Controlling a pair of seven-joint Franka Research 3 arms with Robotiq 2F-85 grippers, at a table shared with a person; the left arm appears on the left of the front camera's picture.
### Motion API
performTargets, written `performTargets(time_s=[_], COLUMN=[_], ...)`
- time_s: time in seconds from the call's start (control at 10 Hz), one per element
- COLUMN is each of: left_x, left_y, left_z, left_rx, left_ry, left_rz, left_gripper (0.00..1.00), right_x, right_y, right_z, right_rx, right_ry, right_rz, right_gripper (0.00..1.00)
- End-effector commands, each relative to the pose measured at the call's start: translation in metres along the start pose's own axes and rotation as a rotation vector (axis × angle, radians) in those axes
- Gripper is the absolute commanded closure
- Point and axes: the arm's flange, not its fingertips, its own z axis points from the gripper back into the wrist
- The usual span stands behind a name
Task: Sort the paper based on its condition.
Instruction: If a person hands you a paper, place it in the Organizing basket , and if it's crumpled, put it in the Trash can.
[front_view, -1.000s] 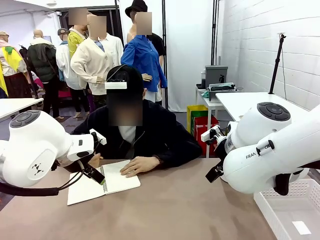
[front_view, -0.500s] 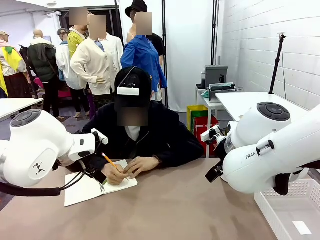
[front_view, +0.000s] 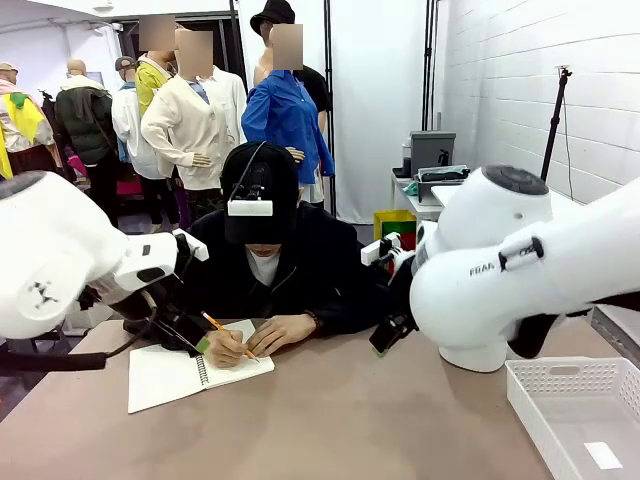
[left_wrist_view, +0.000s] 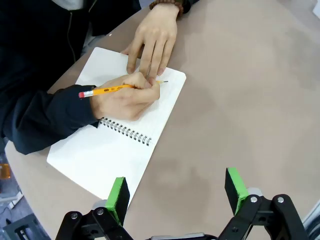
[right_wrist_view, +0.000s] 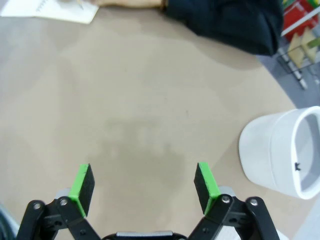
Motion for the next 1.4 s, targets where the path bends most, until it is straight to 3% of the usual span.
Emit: performTargets(time_s=[0.0, 0.4, 0.7, 0.9, 1.3], left_x=[0.001, 0.010, 0.014, 0.013, 0.018], left_y=[0.002, 0.011, 0.033, 0.050, 0.071], left_z=[0.032, 0.106, 0.149, 0.174, 0.203], left_rx=[-0.047, -0.014, -0.001, 0.036, 0.063], left_ry=[0.013, -0.014, -0.071, -0.142, -0.155], left_rz=[-0.049, -0.104, -0.086, -0.059, -0.055], left_gripper=[0.00, 0.00, 0.00, 0.00, 0.00], right_x=[0.014, 0.057, 0.059, 0.062, 0.071], right_y=[-0.002, 0.002, -0.012, -0.021, -0.040], right_z=[0.021, 0.101, 0.153, 0.178, 0.216], right_rx=[0.044, 0.083, 0.093, 0.073, 0.050], right_ry=[0.022, -0.064, -0.195, -0.236, -0.308], right_rz=[0.060, 0.088, 0.061, 0.039, -0.004], right_gripper=[0.00, 0.00, 0.00, 0.00, 0.00])
